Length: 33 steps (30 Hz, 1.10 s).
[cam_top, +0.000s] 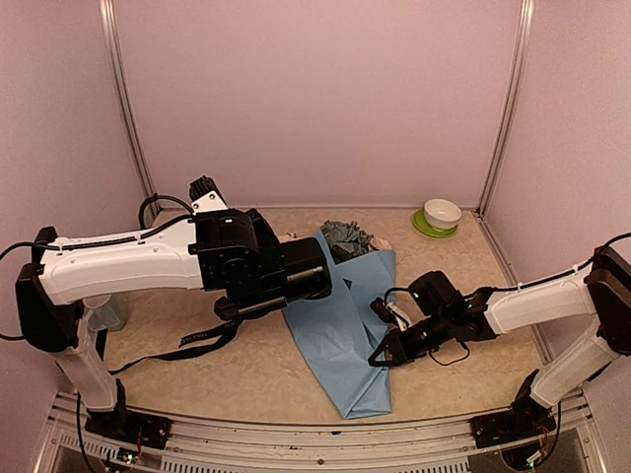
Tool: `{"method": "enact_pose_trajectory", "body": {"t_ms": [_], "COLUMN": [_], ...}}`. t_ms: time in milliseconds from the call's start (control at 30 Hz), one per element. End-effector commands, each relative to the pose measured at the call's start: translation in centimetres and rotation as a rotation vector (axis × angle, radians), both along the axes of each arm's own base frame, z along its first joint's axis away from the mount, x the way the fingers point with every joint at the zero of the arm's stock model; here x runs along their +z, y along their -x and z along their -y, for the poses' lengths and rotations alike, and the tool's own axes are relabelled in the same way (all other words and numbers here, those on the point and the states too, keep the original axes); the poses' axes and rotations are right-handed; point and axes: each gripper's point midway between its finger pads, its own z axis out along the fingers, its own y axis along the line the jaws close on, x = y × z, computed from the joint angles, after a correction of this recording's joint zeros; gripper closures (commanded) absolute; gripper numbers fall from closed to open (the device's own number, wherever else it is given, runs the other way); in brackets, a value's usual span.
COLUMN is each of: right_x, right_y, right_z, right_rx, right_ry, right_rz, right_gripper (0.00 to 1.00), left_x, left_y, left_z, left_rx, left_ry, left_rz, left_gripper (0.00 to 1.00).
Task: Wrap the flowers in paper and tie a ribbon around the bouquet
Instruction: Place the folded bouquet at the center of the board.
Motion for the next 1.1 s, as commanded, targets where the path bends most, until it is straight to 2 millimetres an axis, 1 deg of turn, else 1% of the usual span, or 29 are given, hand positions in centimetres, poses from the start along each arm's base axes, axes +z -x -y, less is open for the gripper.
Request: {"method": "enact_pose_trajectory", "body": {"t_ms": [0, 67, 133, 167, 233, 333, 400, 433, 467, 500, 533, 567, 600, 700, 767, 800, 833, 867, 900, 933, 967, 1000, 1033, 1067], "right_x": [0.4, 0.3, 0.2, 0.1, 0.0, 0.0, -0.4, -0.6, -0.8, -1.0, -1.1, -1.1, -1.1, -1.2, -1.5, -1.7, -1.9, -1.9, -1.9, -1.9, -1.7, -1.5, -1.3, -1.1], "right_y": [-1.3, -1.3, -1.3, -1.3, -1.4, -1.5, -1.5, -1.5, -1.3, -1.1, -1.0, -0.9, -0.9, -0.9, -0.8, -0.8, -0.8, -0.8, -0.8, -0.8, -0.8, -0.9, -1.0, -1.0], "right_z": [-0.5, -0.4, -0.1, 0.1, 0.5, 0.7, 0.6, 0.4, 0.3, 0.3, 0.2, 0.2, 0.3, 0.4, 0.6, 0.8, 1.0, 1.1, 1.2, 1.4, 1.4, 1.5, 1.6, 1.7], "right_rx": [-0.012, -0.015, -0.027, -0.036, -0.052, -0.068, -0.072, -0.069, -0.064, -0.063, -0.064, -0.068, -0.075, -0.088, -0.102, -0.111, -0.124, -0.134, -0.143, -0.15, -0.155, -0.166, -0.176, -0.185], "right_ry": [-0.006, -0.001, 0.01, 0.019, 0.035, 0.041, 0.041, 0.034, 0.027, 0.021, 0.015, 0.007, 0.002, -0.002, 0.007, 0.012, 0.018, 0.018, 0.017, 0.013, 0.008, 0.001, -0.006, -0.013], "right_rz": [0.022, 0.021, 0.019, 0.023, 0.029, 0.031, 0.018, 0.01, -0.003, -0.014, -0.022, -0.025, -0.026, -0.035, -0.046, -0.05, -0.054, -0.053, -0.056, -0.058, -0.058, -0.056, -0.05, -0.045], "right_gripper": [1.0, 1.0, 1.0, 1.0, 1.0, 1.0, 1.0, 1.0, 1.0, 1.0, 1.0, 1.0, 1.0, 1.0, 1.0, 1.0, 0.98, 0.95, 0.93, 0.91, 0.9, 0.89, 0.89, 0.88], "left_x": [3.6, 3.3, 2.5, 2.2, 2.3, 2.8, 2.0, 1.0, -0.8, -2.1, -4.1, -5.4, -6.4, -7.9, -9.3, -10.5, -12.0, -13.9, -15.0, -15.1, -14.7, -14.6, -14.4, -14.7], "left_y": [0.1, 0.0, 0.1, 0.4, 1.3, 2.5, 3.5, 3.9, 4.2, 4.4, 4.5, 4.5, 4.7, 5.1, 4.8, 4.1, 3.7, 2.6, 1.9, 1.8, 1.5, 1.4, 1.2, 1.1], "left_z": [1.2, 1.7, 1.7, 1.8, 2.4, 4.0, 5.8, 6.9, 8.3, 9.2, 10.4, 11.1, 11.8, 13.7, 14.5, 14.9, 15.7, 16.5, 17.4, 19.3, 19.0, 18.6, 18.3, 18.5], "left_rx": [0.019, 0.021, 0.013, 0.0, -0.029, -0.076, -0.12, -0.142, -0.162, -0.175, -0.184, -0.188, -0.193, -0.212, -0.215, -0.217, -0.251, -0.311, -0.412, -0.562, -0.611, -0.625, -0.607, -0.602], "left_ry": [-0.12, -0.168, -0.192, -0.18, -0.162, -0.106, -0.062, -0.052, -0.061, -0.059, -0.086, -0.095, -0.098, -0.124, -0.156, -0.174, -0.197, -0.184, -0.135, 0.024, 0.079, 0.093, 0.074, 0.036], "left_rz": [0.139, 0.124, 0.115, 0.119, 0.127, 0.144, 0.139, 0.122, 0.094, 0.066, 0.028, -0.005, -0.029, -0.041, -0.074, -0.115, -0.175, -0.244, -0.291, -0.289, -0.261, -0.252, -0.251, -0.273], "left_gripper": [1.0, 1.0, 1.0, 1.0, 1.0, 1.0, 1.0, 1.0, 1.0, 1.0, 1.0, 1.0, 1.0, 1.0, 1.0, 1.0, 1.0, 1.0, 1.0, 1.0, 1.0, 1.0, 1.0, 1.0]}}
